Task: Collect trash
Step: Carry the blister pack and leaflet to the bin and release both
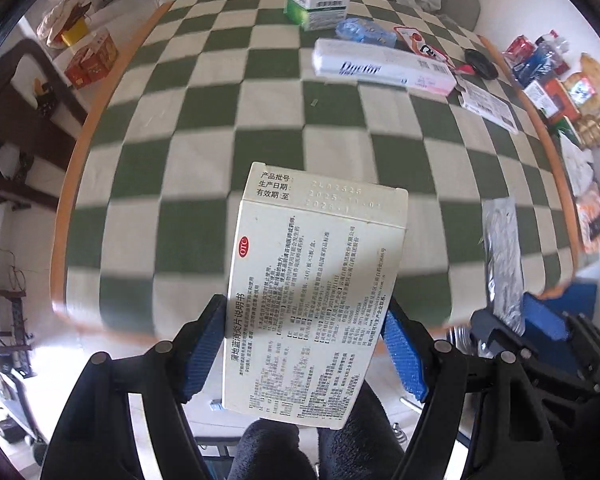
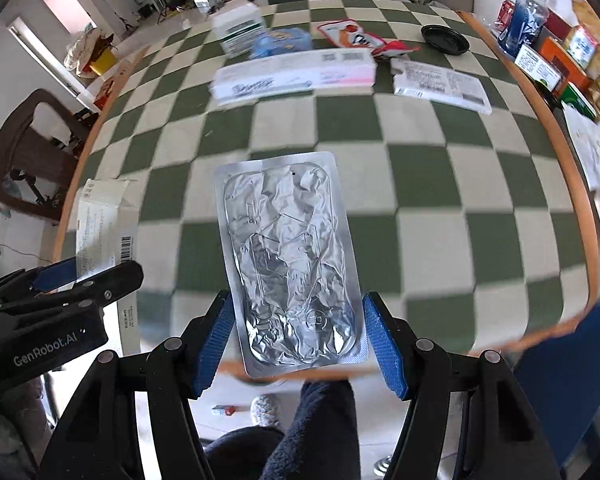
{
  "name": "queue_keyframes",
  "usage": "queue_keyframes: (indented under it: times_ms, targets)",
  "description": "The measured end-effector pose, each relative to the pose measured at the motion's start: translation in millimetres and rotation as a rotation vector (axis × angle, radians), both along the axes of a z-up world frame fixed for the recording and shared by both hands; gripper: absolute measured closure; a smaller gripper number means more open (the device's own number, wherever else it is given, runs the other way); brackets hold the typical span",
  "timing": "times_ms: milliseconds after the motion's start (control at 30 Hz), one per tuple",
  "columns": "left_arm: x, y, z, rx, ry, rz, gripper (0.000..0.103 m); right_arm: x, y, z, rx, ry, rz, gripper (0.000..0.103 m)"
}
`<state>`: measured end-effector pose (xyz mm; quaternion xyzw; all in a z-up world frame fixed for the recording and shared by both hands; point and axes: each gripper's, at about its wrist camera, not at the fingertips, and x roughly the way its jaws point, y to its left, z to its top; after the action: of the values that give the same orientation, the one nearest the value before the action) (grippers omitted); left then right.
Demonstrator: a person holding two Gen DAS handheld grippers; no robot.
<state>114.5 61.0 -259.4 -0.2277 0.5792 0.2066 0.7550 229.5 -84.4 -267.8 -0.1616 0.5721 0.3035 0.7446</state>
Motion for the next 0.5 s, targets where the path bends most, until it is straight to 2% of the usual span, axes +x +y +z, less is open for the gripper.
queue_keyframes:
  times_ms: [167,267,400,467,500]
  targets:
    - [-79.8,-1.1,-26.6,-0.095,0.012,0.044,0.03,-85.3,-18.3,-11.2,0.014,0.022,-0.014,0.036]
    - [-123.7,0.4,-59.8,-0.206,0.042,0.095,0.03,-131.5,-30.2,-30.0,0.004,0.063,-0.013,0.036]
    - [-162.6,5.6,-128.3,-0.359,0.083,0.184,0.03,-176.7,-43.9,-72.0,-0.031,0.142,-0.017,0.036]
    - [-169.5,9.4,-159.0,-0.397,0.094,0.223,0.03,-190.1,-50.5,-102.0,-0.055,0.185,-0.03,0.036]
    - [-170.9,12.1,-184.9,-0.424,0.1,0.242,0.03,-193.6,-52.9,-117.2,-0.064,0.204,-0.038,0.036]
